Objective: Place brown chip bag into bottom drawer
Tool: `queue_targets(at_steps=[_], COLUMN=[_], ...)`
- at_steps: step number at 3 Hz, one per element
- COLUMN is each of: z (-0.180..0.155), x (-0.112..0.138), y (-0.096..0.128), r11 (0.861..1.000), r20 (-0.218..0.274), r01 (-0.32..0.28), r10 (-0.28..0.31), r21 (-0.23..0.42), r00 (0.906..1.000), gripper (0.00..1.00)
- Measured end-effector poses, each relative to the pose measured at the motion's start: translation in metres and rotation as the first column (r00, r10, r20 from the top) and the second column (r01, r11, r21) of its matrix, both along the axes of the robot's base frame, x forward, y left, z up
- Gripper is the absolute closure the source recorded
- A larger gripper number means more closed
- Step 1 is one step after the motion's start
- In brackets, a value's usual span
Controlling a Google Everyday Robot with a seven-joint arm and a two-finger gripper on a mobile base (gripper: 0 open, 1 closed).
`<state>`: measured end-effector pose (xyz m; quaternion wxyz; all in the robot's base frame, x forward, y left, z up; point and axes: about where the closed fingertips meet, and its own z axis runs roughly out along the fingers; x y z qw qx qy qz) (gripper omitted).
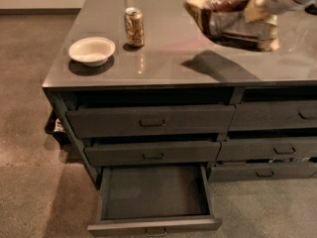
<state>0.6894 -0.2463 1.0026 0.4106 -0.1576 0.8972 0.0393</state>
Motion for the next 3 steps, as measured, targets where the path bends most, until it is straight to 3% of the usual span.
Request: queue_targets(at_steps=[1,2,3], z=[0.013,0.019,0.021], x=[-0.049,-0.099,-0.138], y=[-0.011,-0.014,-0.007], r11=[0.996,0.984,0.956], r20=[0.056,0.096,0.119], r01=[-0.085,-0.177,-0.289], r10=[0.085,0.179,0.292], r21=[-0.012,-0.026,-0.047], r00=[0.9947,0.9792,0.9489], gripper=[1.0,1.0,1.0])
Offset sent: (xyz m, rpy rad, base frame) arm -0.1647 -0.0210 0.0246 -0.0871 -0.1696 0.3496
